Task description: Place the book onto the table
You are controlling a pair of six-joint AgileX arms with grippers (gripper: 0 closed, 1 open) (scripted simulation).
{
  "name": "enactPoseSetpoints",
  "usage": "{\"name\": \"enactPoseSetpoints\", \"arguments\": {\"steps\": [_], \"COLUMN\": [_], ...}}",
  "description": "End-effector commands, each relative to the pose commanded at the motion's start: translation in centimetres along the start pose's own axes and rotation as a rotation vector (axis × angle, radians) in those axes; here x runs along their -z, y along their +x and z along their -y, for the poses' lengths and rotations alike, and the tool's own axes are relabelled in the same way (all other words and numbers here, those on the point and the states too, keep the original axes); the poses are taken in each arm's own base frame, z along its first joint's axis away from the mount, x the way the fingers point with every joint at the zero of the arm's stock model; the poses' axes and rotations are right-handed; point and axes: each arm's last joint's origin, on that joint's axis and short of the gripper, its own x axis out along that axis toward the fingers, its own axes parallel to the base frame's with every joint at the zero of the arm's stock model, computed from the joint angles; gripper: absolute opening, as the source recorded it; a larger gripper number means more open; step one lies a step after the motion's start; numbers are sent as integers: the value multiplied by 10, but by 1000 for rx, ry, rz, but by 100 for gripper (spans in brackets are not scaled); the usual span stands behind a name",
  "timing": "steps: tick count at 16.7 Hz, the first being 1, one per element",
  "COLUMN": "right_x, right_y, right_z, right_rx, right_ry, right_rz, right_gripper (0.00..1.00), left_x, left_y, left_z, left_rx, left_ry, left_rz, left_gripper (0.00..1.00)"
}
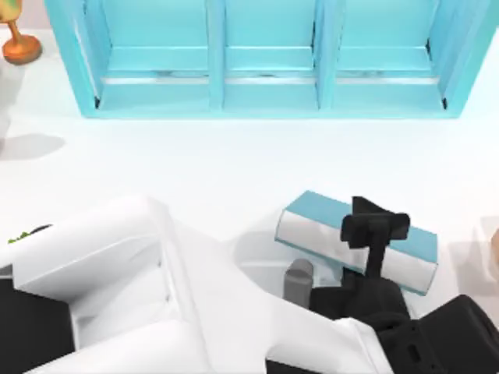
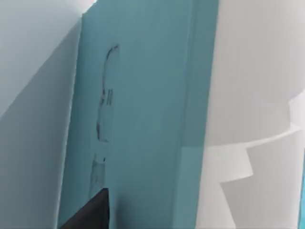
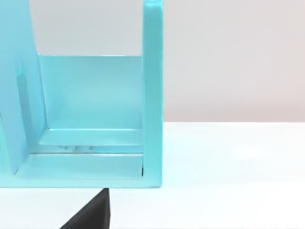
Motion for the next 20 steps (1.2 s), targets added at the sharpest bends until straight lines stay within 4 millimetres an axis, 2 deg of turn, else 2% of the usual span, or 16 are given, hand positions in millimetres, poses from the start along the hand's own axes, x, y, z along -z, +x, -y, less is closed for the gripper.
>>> {"name": "enactPoseSetpoints", "arguments": {"steps": [4,10,16,20], "right_x": [0,0,0,0], "right_y": [0,0,0,0], "right_z": [0,0,0,0], "right_rx": [0,0,0,0], "right_ry": [0,0,0,0], "right_rz": [0,0,0,0], "right_gripper": [100,100,100,100], "left_x": [7,6,-6,-9], "left_y": [-24,-78,-125,-139], "left_z": [-15,-33,-30,-26], "left_rx": [-26,-38,-3,10], "left_ry": [-13,4,19,5], "left_rz": [0,14,12,3], "left_gripper": [100,100,100,100]}}
